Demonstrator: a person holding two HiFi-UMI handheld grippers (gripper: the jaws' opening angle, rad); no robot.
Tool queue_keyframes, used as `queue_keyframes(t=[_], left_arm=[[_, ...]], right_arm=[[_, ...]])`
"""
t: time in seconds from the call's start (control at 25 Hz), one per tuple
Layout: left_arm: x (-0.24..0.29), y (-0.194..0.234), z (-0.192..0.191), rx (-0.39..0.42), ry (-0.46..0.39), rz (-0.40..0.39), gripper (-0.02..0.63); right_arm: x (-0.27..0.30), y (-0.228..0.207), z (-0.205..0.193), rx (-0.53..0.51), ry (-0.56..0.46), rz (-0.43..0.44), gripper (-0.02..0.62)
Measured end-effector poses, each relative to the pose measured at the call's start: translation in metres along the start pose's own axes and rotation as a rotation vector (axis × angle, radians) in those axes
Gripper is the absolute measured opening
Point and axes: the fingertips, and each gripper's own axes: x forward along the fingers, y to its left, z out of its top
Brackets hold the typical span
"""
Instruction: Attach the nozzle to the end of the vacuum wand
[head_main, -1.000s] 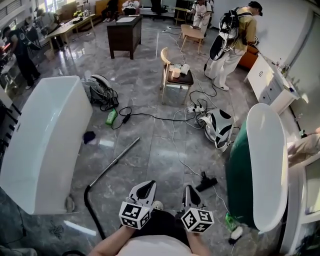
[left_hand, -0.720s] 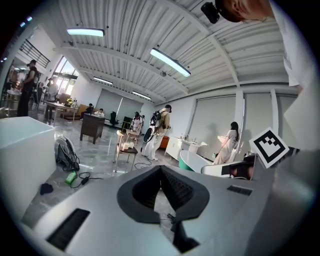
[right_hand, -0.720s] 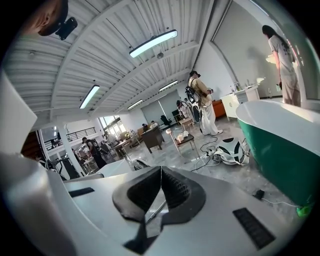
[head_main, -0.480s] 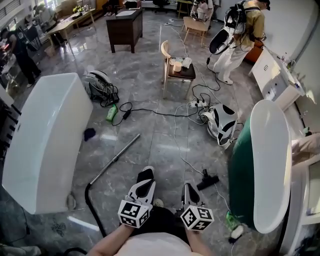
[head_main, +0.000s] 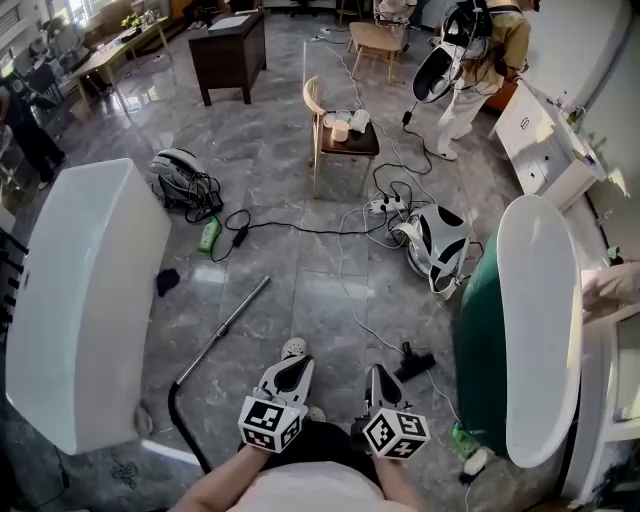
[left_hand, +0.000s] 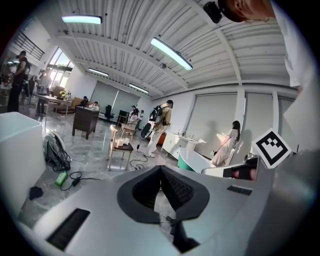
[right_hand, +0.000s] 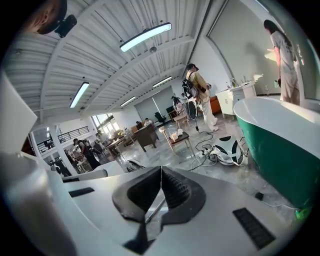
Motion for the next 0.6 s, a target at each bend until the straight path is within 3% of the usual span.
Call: queue_keyframes(t=[0.6], left_arm=[[0.1,0.084,0.084,0.008,0.017,-0.106,0.009]], right_arm=[[0.115,0.011,0.088,-0.041,-0.071,-0.036,0.015]])
